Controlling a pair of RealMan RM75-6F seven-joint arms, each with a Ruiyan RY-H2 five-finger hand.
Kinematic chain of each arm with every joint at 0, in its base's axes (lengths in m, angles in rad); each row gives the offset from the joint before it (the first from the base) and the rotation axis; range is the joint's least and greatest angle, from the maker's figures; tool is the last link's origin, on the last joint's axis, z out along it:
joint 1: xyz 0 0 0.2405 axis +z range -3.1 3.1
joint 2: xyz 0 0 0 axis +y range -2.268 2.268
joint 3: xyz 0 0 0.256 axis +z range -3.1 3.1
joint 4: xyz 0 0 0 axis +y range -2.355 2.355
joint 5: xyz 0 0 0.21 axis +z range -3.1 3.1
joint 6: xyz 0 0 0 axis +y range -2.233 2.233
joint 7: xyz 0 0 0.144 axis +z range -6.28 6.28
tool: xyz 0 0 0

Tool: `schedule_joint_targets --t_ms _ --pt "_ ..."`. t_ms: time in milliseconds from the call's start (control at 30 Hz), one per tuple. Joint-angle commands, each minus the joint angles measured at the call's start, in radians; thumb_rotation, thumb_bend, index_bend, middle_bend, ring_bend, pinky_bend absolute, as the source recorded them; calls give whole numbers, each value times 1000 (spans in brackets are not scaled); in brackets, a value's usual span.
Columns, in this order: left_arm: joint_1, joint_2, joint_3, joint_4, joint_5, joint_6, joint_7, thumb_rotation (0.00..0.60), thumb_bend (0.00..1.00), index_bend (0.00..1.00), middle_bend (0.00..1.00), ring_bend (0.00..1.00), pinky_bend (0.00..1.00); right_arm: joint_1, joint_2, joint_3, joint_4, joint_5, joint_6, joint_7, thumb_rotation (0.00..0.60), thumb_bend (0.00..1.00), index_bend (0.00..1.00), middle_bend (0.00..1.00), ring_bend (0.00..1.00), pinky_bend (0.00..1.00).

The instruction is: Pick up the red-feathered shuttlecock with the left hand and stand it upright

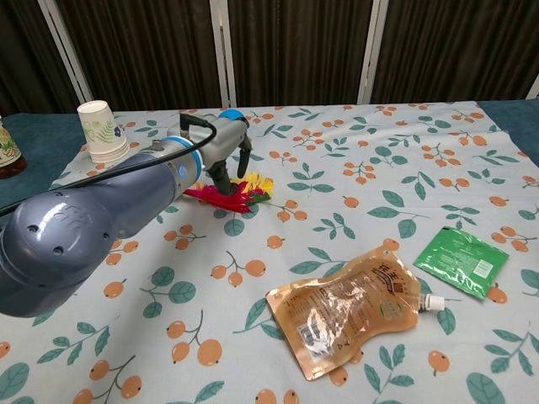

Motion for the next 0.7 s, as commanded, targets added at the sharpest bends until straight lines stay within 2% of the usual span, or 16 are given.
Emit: schedule_joint_targets --t_ms 33,300,533,700 --pt "-10 -11 4 14 -7 -6 -1 600 386 514 0 0 0 0 0 1 0 1 0 0 600 21 85 0 0 0" --pt "-23 -29 16 40 -22 -11 -5 600 392 528 0 0 0 0 1 1 -1 2 -1 2 600 20 85 0 0 0" --pt "-26 -30 24 38 -26 -10 -15 600 488 557 0 0 0 0 0 2 -1 3 -1 3 600 26 85 0 0 0" --pt "-27 -24 29 30 -31 -7 -14 600 496 554 0 0 0 0 -1 3 -1 2 0 1 600 33 85 0 0 0"
